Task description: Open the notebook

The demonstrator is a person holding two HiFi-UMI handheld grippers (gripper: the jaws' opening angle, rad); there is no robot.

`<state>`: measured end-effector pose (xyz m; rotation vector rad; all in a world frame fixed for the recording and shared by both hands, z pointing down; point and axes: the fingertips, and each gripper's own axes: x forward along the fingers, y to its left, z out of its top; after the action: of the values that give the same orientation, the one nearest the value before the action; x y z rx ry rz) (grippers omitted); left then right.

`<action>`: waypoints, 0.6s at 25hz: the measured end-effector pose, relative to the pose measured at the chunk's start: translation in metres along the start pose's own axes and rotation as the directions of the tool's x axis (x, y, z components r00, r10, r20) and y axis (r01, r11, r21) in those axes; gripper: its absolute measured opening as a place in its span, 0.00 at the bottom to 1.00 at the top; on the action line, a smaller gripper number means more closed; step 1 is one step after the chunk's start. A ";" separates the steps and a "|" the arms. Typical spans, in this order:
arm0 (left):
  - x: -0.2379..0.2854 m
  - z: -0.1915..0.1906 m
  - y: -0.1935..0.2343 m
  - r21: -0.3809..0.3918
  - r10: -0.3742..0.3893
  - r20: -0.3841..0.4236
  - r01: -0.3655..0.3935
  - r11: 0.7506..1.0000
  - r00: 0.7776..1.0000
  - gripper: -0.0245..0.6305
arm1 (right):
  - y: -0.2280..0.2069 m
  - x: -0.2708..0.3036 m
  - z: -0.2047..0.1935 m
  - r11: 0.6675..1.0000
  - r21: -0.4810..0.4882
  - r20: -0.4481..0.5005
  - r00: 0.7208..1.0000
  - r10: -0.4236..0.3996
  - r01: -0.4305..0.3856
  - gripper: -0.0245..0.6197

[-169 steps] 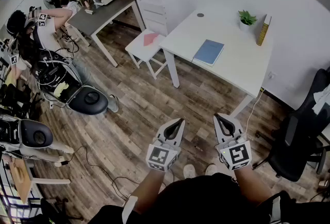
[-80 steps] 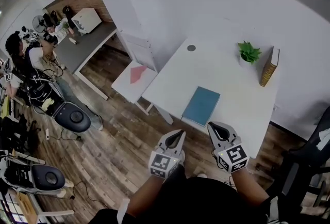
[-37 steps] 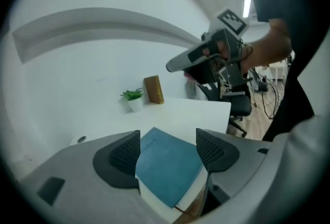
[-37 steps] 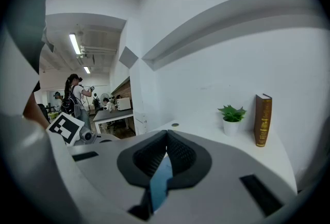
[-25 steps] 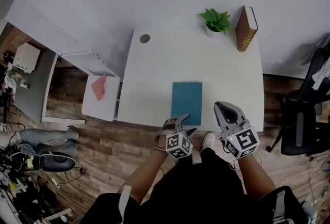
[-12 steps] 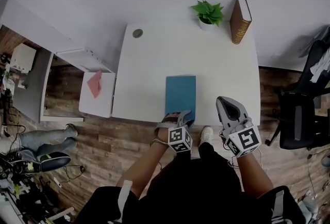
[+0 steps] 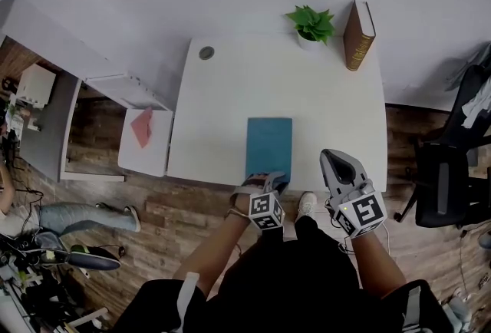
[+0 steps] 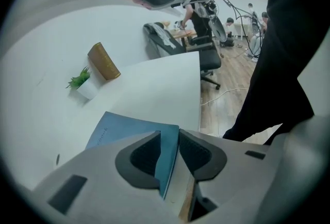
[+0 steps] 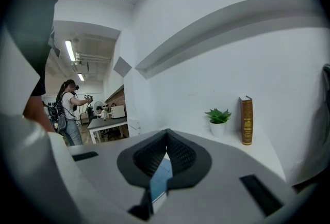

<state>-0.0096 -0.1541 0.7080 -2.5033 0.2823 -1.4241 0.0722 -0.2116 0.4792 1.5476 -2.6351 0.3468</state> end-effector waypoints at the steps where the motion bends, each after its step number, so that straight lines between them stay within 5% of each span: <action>1: 0.000 0.000 0.000 0.006 0.002 -0.001 -0.002 1.000 1.000 0.20 | 0.001 0.001 0.000 1.000 0.000 0.002 1.000 0.004 -0.004 0.04; 7: -0.001 0.001 -0.002 0.015 -0.003 -0.023 0.003 1.000 1.000 0.16 | 0.008 0.009 0.005 0.999 -0.014 0.008 0.999 0.032 -0.032 0.04; 15: -0.017 0.009 0.005 -0.126 -0.028 0.077 0.038 0.991 0.997 0.06 | 0.014 0.011 0.002 0.998 -0.010 -0.002 0.998 0.060 -0.060 0.04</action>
<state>-0.0110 -0.1533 0.6883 -2.6687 0.3288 -1.3609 0.0550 -0.2150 0.4769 1.4663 -2.6824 0.3381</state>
